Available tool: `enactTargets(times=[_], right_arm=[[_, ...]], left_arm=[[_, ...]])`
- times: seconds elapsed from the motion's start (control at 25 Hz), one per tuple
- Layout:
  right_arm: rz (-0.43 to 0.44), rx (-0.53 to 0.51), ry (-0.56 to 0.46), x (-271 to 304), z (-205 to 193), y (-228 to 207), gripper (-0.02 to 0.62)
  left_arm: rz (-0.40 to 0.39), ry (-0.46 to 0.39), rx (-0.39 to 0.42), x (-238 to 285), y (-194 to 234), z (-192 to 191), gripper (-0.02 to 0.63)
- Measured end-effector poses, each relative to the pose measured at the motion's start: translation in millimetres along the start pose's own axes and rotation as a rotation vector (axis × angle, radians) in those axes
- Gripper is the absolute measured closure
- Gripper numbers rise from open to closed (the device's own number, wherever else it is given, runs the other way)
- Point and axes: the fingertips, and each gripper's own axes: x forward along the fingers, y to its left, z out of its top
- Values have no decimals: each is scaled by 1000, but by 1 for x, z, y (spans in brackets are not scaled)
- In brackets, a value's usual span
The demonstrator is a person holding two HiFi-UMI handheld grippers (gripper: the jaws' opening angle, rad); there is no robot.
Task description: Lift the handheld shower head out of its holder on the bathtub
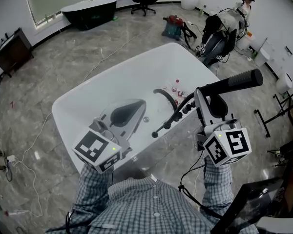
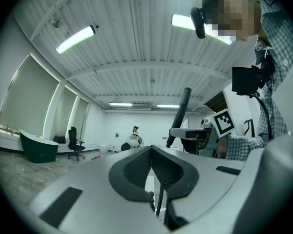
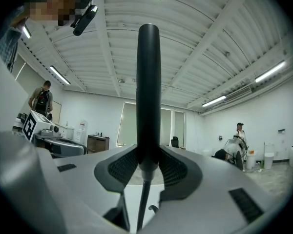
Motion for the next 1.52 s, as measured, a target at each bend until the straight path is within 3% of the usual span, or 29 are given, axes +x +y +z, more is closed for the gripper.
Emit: enactTargets(times=[1.52], right_arm=[[-22, -37, -16, -13, 1, 9, 462]], left_arm=[[-3, 13, 23, -9, -8, -7, 607]])
